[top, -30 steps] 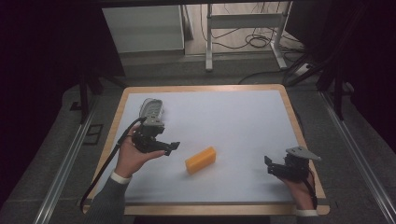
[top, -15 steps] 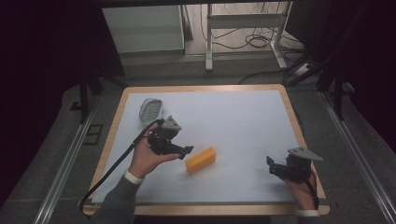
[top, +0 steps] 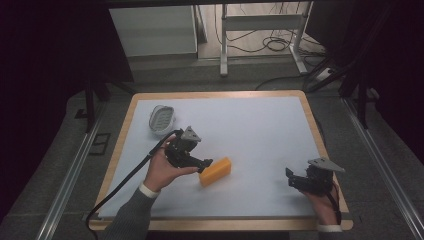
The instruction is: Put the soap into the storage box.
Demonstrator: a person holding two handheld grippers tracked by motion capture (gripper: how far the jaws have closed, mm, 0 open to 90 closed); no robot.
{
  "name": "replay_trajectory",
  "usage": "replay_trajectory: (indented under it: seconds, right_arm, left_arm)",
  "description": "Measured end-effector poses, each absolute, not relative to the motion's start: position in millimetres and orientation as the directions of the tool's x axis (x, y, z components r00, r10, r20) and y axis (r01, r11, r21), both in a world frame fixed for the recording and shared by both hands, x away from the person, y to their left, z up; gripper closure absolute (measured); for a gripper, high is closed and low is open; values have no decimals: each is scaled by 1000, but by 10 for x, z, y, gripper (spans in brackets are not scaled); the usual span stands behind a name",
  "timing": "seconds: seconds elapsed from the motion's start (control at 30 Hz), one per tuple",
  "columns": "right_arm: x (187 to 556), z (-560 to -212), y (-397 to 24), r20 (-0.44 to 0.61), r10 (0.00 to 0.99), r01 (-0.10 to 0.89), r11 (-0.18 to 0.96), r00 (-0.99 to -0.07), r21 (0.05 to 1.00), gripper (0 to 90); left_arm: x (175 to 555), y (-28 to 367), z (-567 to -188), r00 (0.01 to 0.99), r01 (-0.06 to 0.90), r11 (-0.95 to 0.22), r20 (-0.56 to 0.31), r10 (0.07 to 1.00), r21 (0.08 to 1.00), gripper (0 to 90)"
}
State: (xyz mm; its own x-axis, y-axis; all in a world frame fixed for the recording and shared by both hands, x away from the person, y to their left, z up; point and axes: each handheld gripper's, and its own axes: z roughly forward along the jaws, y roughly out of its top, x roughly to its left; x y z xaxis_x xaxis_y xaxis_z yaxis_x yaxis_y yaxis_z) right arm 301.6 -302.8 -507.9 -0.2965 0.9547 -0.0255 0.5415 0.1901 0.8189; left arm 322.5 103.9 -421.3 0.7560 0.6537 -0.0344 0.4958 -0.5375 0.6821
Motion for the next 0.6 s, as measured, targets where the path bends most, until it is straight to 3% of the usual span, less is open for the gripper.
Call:
replay_trajectory:
  seconds: [0.6]
  right_arm:
    - [3027,-5119,-3047,-37,957,553,198,-288,809,57]
  left_arm:
    - [3238,789,-4296,771,507,-555,-59,634,659,229]
